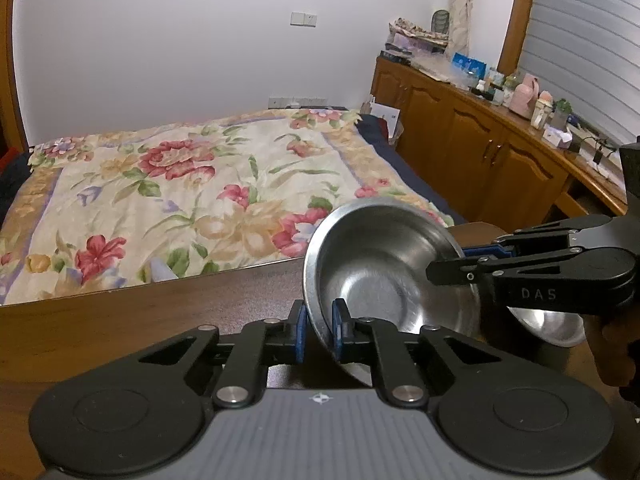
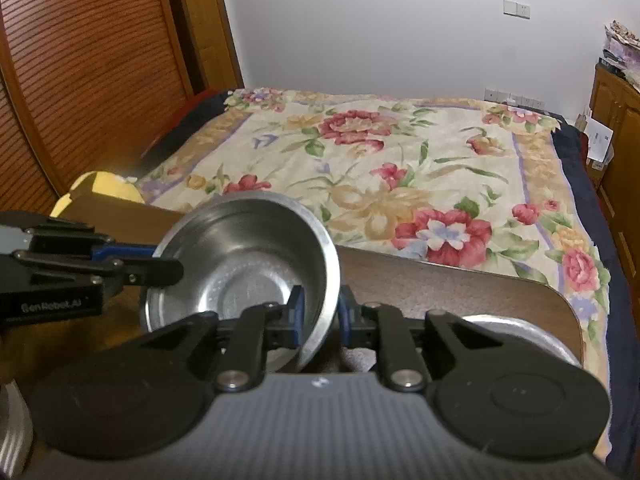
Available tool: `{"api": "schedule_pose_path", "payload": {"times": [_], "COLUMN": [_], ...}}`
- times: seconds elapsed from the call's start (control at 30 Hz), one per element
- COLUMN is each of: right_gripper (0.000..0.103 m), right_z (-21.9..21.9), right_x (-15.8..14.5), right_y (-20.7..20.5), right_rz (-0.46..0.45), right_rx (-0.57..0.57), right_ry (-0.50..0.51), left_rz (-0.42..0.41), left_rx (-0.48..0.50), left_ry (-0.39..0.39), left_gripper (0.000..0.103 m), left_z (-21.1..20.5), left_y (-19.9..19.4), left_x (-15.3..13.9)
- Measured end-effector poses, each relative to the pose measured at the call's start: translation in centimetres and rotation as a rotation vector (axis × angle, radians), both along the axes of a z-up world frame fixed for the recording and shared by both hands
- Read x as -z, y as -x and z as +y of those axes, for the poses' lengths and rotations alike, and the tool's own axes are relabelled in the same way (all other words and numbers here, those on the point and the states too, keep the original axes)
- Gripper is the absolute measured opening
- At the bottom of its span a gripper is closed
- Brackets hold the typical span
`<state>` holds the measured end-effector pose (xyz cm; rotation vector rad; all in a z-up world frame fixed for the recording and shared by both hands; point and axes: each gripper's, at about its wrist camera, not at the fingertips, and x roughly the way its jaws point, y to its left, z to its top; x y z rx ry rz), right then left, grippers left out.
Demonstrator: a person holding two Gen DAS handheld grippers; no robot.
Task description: Organize plates and bowls
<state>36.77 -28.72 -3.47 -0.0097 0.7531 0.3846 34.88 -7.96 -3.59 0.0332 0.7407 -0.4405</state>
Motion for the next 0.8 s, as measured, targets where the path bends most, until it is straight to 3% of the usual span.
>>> {"api": "schedule_pose_path", "payload": {"times": [0.4,0.8], "right_gripper": [0.012,0.012], "right_z": [-1.1,-1.4], "right_x": [-3.8,-6.8], "right_y": [3.0,6.9], "right_rz": [-0.098,-0.169], "right_rx": [0.035,0.061], "right_ry": [-0.034,-0.025], "left_rz": [-0.131,-0.193], "left_rx": [0.020,0.056], "left_ry": [-0.002,0.023], "left_gripper": [0.011,0.011], "left_z": [-0.3,0.2], "left_y": [4.0,8.3], "left_x": [-4.1,-7.2]}}
